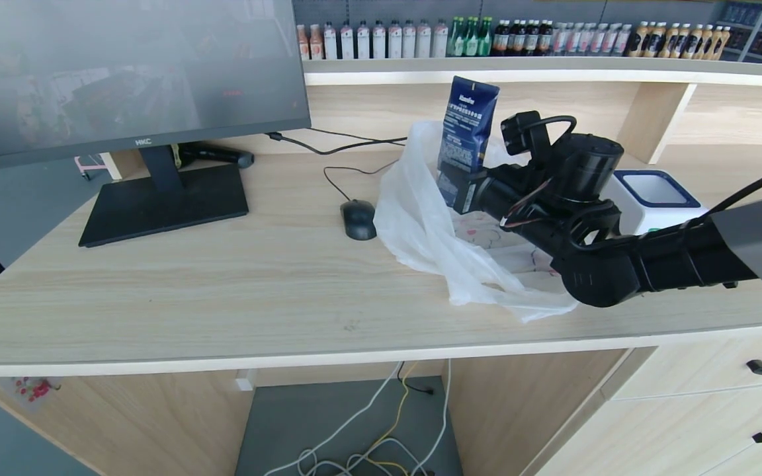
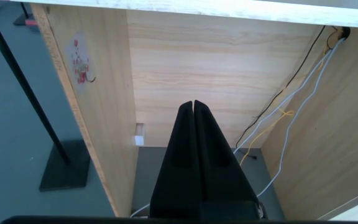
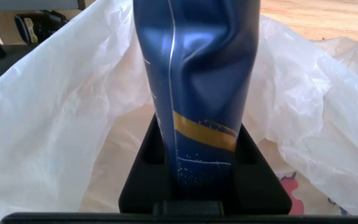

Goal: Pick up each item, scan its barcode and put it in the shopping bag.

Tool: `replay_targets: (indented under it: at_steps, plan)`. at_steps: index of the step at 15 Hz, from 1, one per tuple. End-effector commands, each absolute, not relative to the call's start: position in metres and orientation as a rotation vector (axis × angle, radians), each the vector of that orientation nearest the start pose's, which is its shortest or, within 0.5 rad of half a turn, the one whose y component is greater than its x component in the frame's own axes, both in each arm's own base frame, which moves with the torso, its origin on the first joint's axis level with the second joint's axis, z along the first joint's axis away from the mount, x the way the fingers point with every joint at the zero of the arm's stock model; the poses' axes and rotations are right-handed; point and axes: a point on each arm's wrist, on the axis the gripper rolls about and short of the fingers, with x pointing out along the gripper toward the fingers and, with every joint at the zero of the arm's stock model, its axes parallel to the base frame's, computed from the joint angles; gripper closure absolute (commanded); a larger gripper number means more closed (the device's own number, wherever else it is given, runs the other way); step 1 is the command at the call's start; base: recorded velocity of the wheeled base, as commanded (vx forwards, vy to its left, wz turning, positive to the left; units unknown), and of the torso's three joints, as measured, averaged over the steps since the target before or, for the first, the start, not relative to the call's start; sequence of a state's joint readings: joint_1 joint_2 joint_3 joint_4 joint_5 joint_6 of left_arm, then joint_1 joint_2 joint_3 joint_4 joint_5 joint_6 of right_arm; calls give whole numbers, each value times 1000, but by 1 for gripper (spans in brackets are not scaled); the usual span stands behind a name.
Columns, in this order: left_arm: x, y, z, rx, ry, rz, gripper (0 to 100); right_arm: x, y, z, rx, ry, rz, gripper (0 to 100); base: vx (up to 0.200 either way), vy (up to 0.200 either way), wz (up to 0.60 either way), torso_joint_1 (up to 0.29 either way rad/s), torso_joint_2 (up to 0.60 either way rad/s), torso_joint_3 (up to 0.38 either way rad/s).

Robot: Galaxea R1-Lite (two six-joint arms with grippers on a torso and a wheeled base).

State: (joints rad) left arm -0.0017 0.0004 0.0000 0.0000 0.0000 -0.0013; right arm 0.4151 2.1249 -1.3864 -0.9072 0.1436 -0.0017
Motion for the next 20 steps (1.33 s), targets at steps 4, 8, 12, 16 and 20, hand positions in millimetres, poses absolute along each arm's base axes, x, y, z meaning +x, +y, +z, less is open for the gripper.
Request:
replay_targets:
  at_steps: [4,8,12,16,20]
  plan:
    - [-23,0,75,-2,0,-2,100,402,181,207,19,-161,558,100,0,0,0,0,0,0]
    - [-23,0,75,-2,0,-2,100,399,180,216,22,-186,558,0,0,0,0,0,0,0]
    - [-23,0,75,-2,0,-2,100,383,173,235,27,-218,554,0,0,0,0,0,0,0]
    - [-23,0,75,-2,0,-2,100,350,165,238,22,-183,569,0,0,0,0,0,0,0]
    - [-23,0,75,-2,0,-2,100,310,146,225,-24,-233,559,0,0,0,0,0,0,0]
